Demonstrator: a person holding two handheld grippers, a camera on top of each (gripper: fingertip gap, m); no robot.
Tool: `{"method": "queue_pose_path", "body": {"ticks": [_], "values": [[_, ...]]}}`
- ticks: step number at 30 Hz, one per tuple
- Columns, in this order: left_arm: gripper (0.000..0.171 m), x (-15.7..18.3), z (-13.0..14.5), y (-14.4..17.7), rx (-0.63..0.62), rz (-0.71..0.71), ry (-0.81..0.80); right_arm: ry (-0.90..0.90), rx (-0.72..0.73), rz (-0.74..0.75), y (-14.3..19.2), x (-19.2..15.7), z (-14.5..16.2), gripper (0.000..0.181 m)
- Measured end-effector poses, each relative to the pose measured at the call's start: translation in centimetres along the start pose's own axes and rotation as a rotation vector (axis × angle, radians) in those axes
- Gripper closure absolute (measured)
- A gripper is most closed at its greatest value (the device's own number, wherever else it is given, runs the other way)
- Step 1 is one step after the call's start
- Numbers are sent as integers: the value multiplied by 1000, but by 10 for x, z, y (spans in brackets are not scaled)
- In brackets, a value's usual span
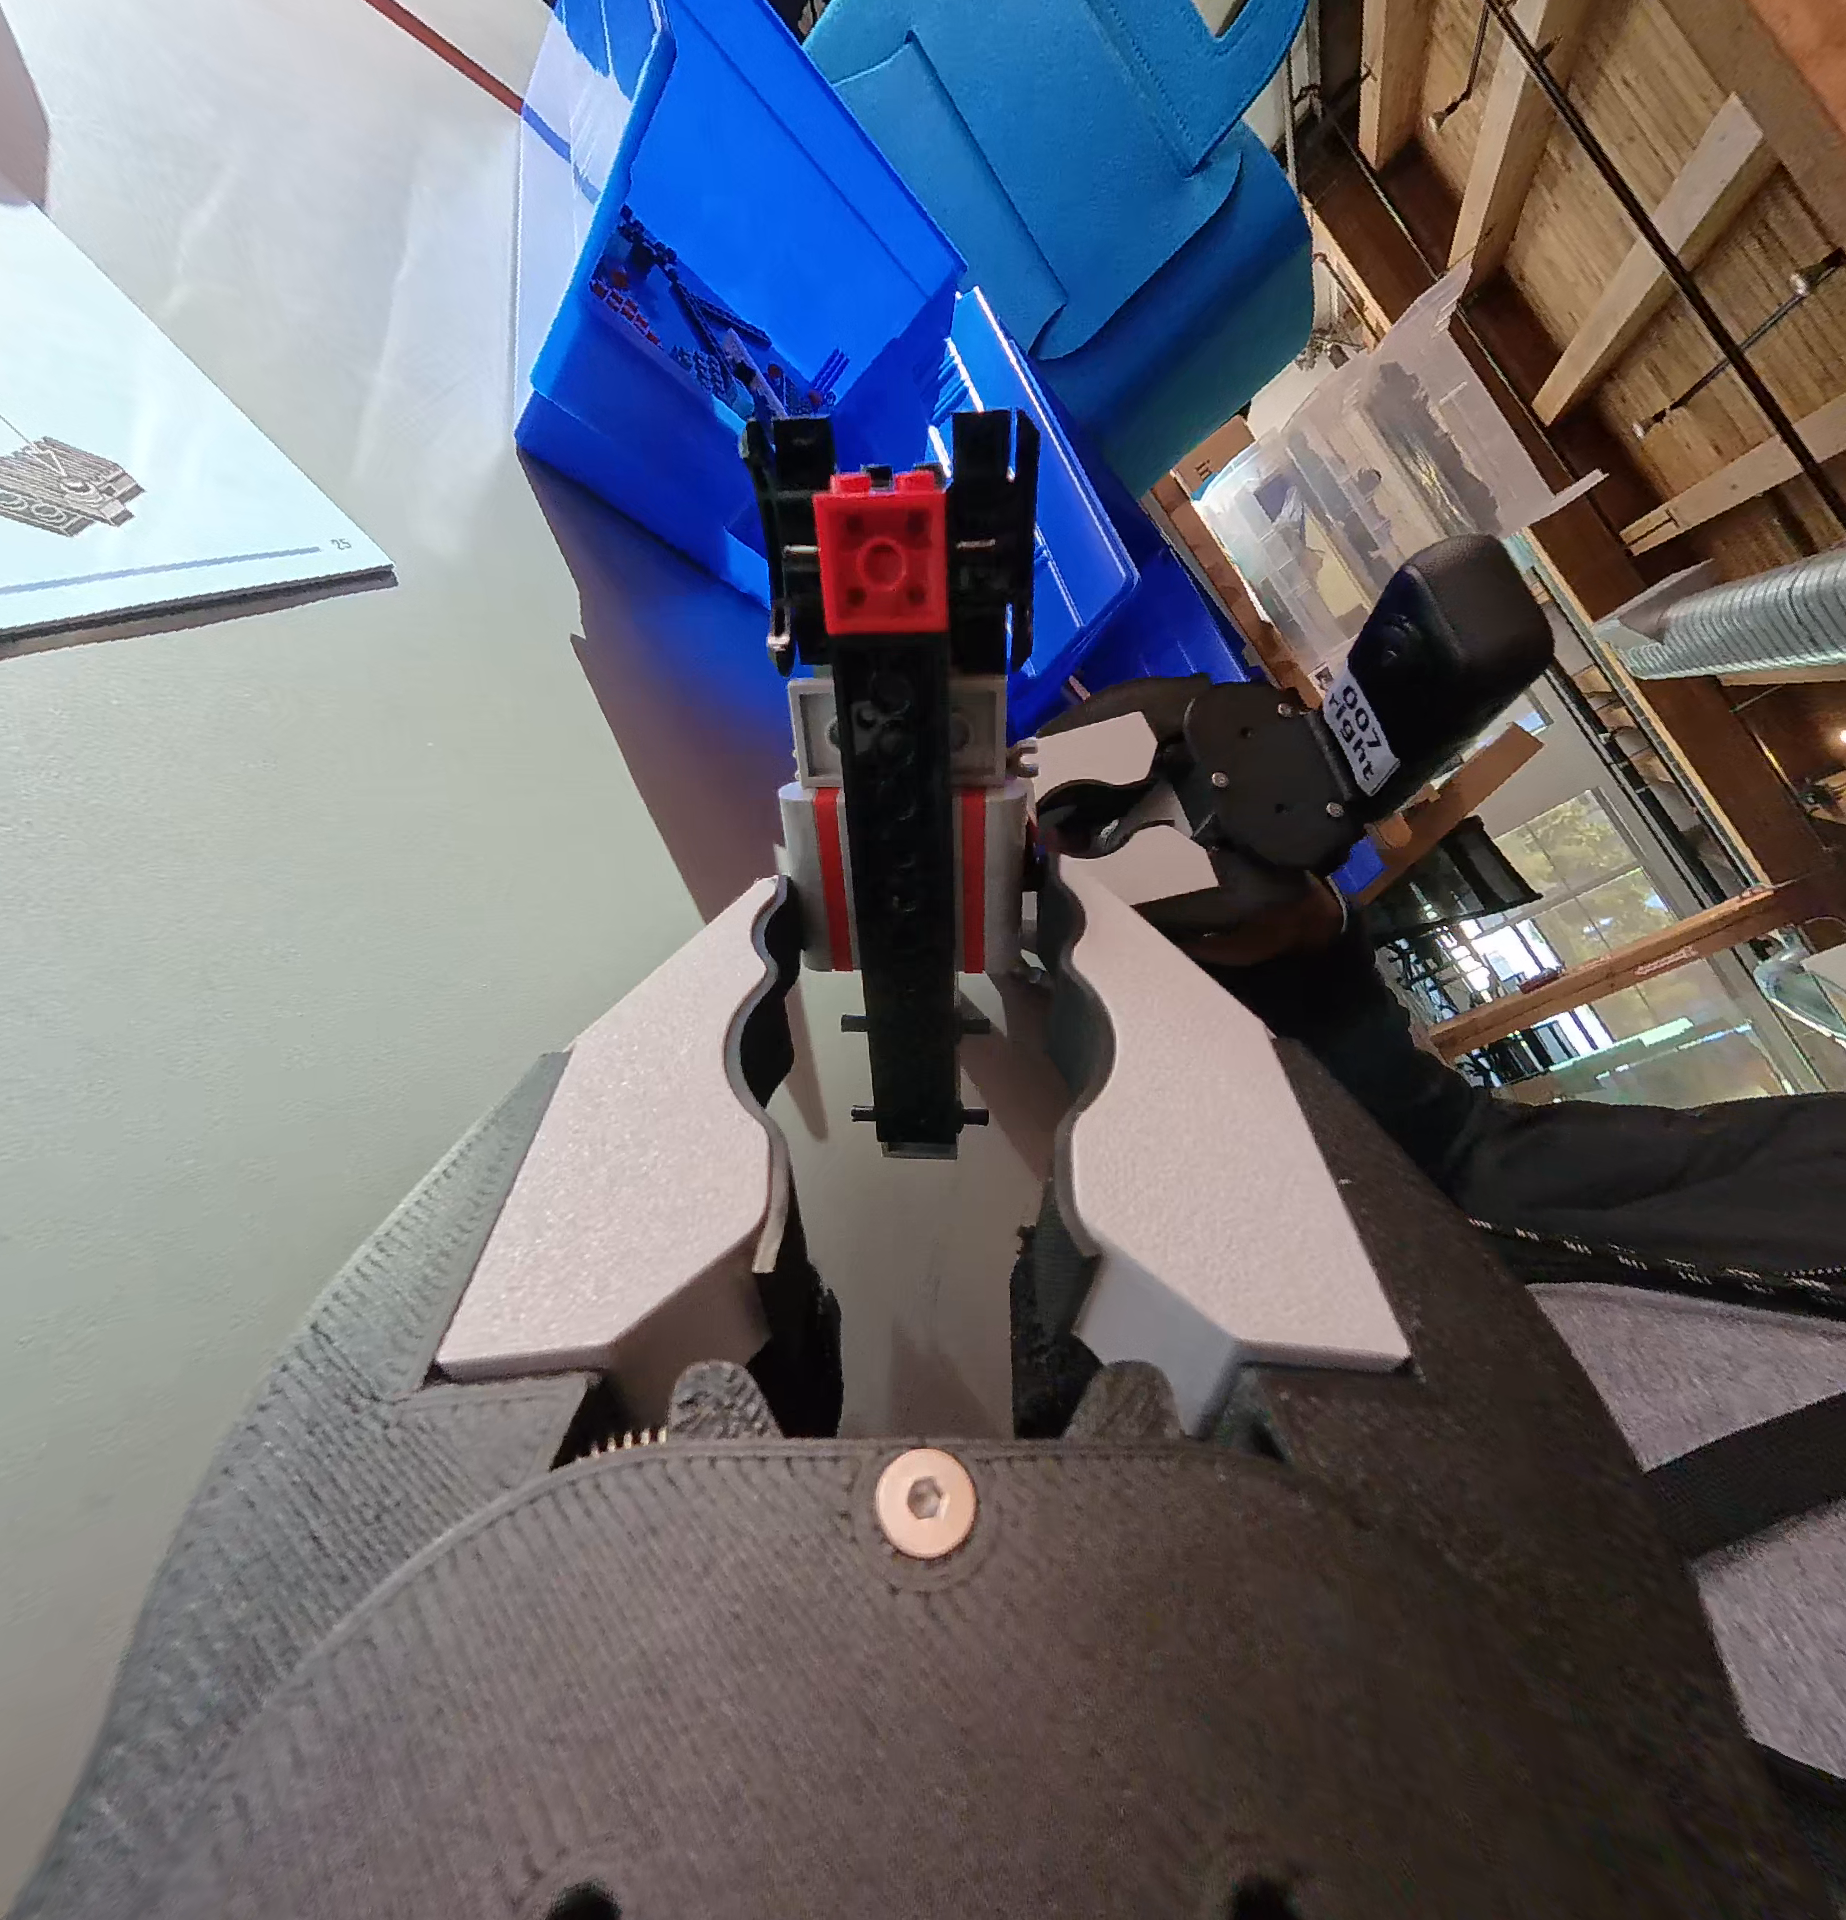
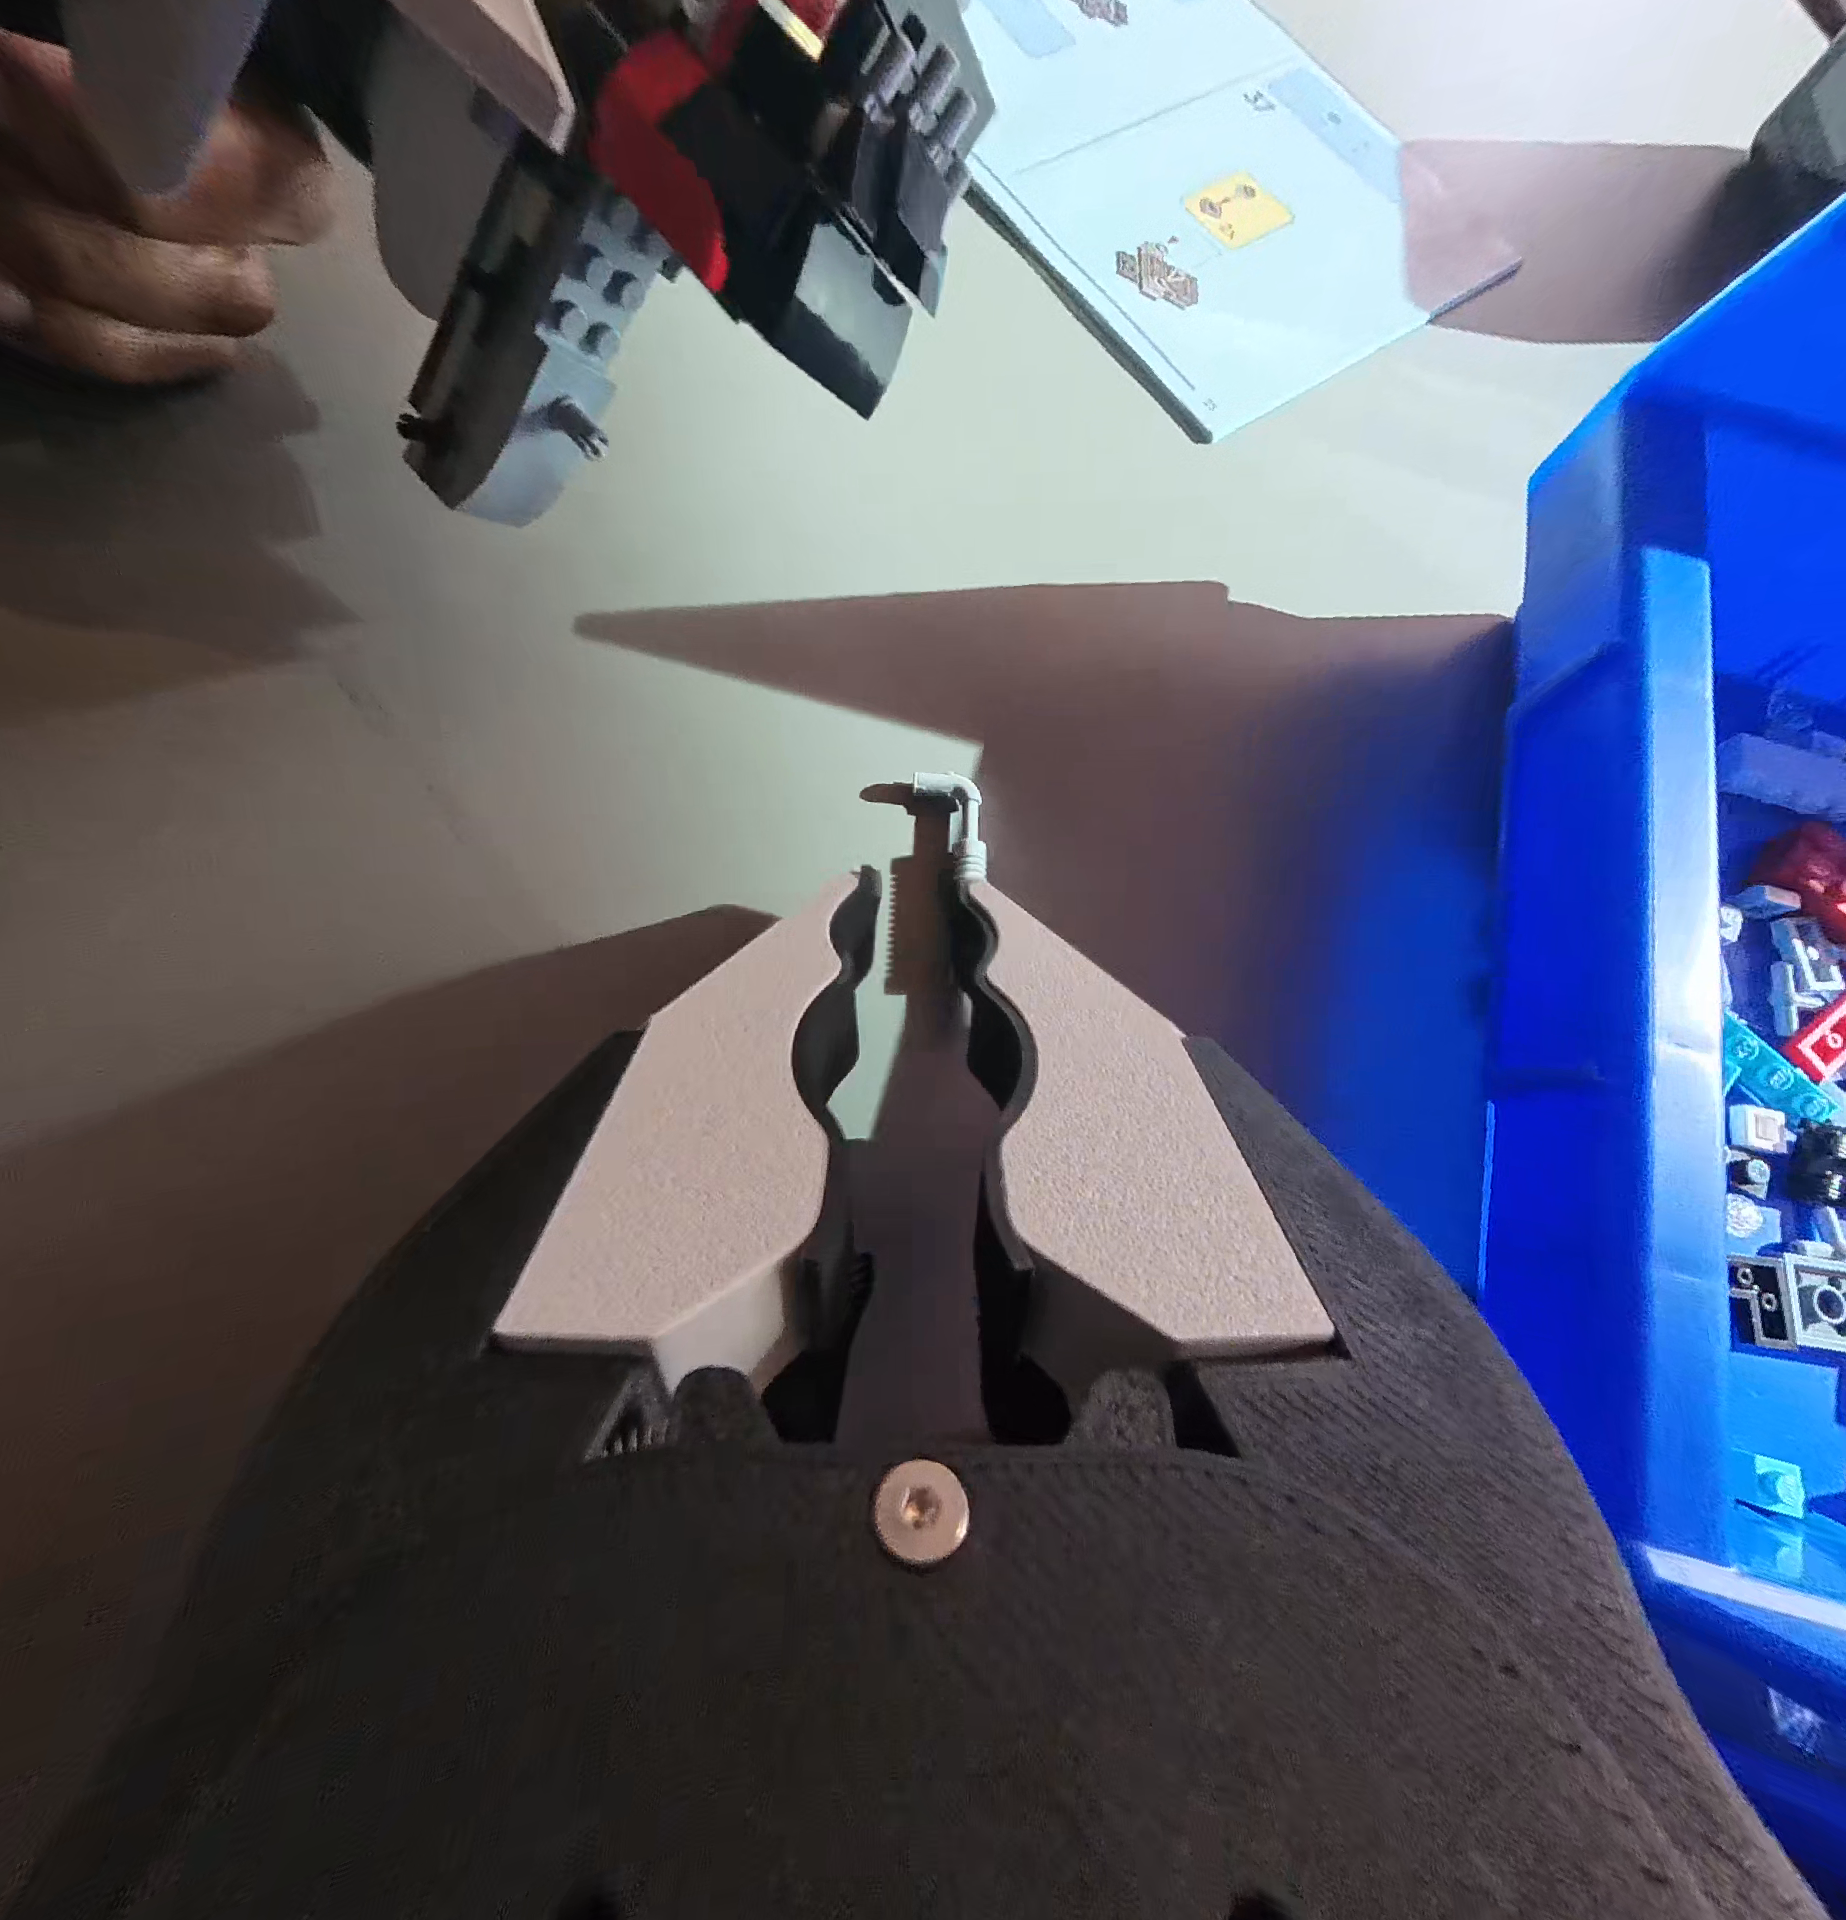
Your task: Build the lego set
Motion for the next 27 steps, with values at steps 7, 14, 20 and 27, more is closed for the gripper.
{"method": "queue_pose_path", "body": {"ticks": [7, 14, 20, 27], "values": [[124, 1, 0, 2, 10, 4, -4, -63, -30, 5, -3, 7, 3, 164], [124, 1, 0, 1, 7, 3, -6, -121, -69, 4, -7, 12, 7, 163], [125, 2, 1, 2, 9, 5, -6, -129, -54, 8, -5, 13, 6, 160], [124, 2, 1, 2, 8, 3, -3, -116, -8, 33, -2, 10, -1, 160]]}}
Point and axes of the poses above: each gripper's, where its closed fingertips meet, y back along the fingers, z out of its underside, x = y × z across the jaws, the point moved 4 cm from there along y, back along the fingers
